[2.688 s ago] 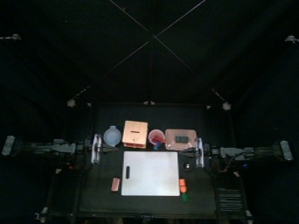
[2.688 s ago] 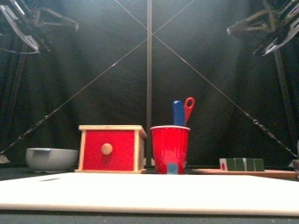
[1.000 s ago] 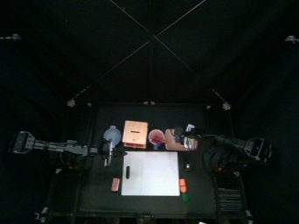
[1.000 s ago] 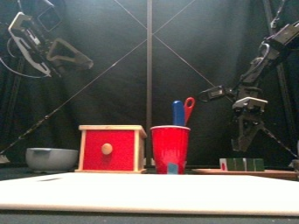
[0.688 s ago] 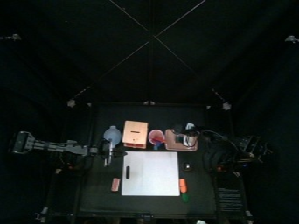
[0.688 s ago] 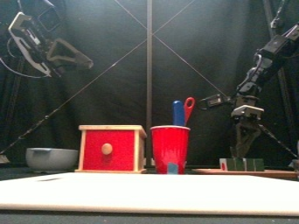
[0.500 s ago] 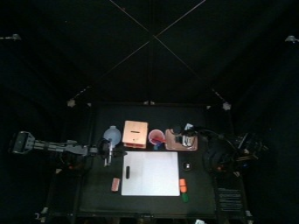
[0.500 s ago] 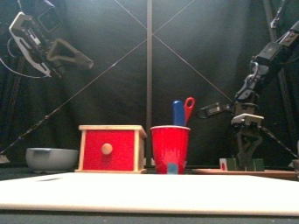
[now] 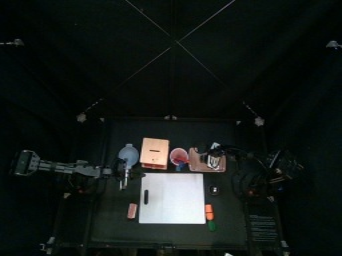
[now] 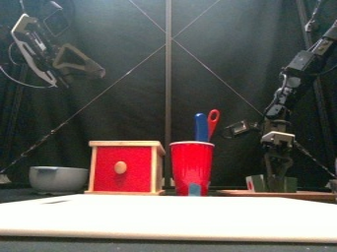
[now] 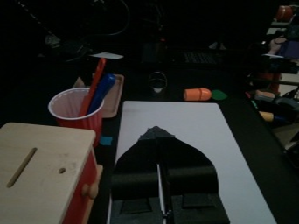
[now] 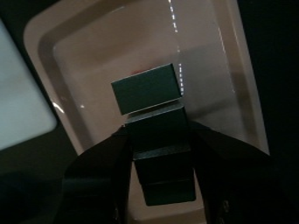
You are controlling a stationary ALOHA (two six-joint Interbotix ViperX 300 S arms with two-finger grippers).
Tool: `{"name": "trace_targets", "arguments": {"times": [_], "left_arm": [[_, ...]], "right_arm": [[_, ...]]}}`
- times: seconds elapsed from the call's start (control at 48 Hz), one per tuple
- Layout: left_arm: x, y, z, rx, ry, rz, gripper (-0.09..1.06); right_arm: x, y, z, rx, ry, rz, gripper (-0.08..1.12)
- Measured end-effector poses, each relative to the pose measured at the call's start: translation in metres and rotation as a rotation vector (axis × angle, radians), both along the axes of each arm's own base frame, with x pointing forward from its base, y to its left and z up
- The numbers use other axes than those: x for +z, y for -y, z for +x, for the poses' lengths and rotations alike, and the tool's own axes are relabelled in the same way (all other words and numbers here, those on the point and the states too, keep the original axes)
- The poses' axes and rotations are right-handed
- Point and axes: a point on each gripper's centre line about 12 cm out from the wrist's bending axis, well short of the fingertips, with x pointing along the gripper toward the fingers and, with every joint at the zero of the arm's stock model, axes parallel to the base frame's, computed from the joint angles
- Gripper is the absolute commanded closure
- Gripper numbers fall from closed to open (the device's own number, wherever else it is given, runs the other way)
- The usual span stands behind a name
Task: Place sushi on board then cut the sushi with the knife then place the pieces on the plate
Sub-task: Place the sushi on the board
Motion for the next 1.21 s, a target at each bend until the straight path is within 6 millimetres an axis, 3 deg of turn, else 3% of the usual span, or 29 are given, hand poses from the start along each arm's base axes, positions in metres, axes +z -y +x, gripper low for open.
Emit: {"name": "trace_targets", "arguments": {"times": [0.208, 0.312, 0.812, 1.208], "left_arm": [[0.0, 0.0, 0.0, 0.0, 0.0, -0.002, 1.0], [0.0, 0.0, 0.0, 0.0, 0.0, 0.002, 1.0], [-0.002, 0.0, -0.001, 0.001, -0.006, 0.001, 1.0], [-0.004, -0.005, -0.002, 0.023, -0.012, -0.009, 1.0]], "right_arm": [[0.039, -0.026, 0.009, -0.167, 0.158, 0.074, 0.49], [0.046, -0.041, 0.011, -0.236, 0.192, 0.125, 0.49], [0.044, -0.127, 0.028, -0.498, 0.251, 0.35, 0.49], [0.032, -0.159, 0.07, -0.672, 0.252, 0.336, 0.49]]}}
